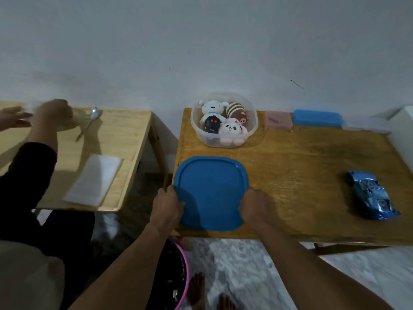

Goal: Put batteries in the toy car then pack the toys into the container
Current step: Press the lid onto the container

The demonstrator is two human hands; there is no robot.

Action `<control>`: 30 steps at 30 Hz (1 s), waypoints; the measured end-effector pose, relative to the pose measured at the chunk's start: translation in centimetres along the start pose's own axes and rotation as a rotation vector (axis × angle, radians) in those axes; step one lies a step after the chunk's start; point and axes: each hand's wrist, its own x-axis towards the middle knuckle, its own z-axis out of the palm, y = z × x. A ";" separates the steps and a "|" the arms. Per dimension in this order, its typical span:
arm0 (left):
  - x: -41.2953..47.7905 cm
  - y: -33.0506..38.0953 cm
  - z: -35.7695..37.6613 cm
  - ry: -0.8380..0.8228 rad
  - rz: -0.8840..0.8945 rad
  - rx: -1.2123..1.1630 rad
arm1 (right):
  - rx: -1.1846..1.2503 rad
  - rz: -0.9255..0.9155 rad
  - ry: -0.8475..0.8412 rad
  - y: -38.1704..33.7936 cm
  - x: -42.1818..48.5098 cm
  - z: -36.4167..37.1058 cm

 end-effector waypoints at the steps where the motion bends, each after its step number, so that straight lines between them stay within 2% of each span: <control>1: 0.3 -0.1 0.0 -0.005 0.004 0.000 | 0.003 0.011 0.015 -0.1 0.1 0.1; 10: 1.3 -0.4 -2.7 -0.033 0.052 -0.107 | 0.189 0.061 0.111 -1.2 -0.1 -0.8; 17: 1.2 1.3 -5.8 0.065 0.208 -0.242 | 0.338 0.038 0.320 -2.2 1.2 -3.8; 24: 4.2 4.4 -9.3 0.131 0.309 -0.263 | 0.590 -0.001 0.314 -2.1 3.9 -8.9; 30: 7.5 7.5 -11.5 0.147 0.345 -0.313 | 0.692 -0.071 0.325 -1.4 7.4 -12.3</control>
